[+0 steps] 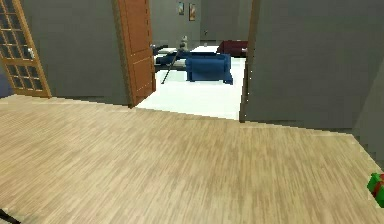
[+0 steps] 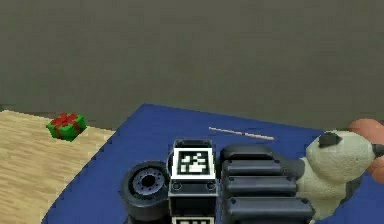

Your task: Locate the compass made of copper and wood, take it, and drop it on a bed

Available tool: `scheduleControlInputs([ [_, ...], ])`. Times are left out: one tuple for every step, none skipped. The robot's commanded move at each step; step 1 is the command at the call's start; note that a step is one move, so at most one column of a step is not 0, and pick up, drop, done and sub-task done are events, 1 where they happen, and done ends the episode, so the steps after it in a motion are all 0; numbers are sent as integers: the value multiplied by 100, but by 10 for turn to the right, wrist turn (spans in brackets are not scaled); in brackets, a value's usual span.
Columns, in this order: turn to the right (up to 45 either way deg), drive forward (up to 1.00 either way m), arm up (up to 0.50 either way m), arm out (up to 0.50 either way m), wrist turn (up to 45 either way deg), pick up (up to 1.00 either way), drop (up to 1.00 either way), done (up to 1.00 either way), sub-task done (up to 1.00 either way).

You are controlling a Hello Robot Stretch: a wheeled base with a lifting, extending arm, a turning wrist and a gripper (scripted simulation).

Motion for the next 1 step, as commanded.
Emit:
scheduleControlInputs([
  [0, 0, 0, 48, 0, 0, 0, 0, 0],
])
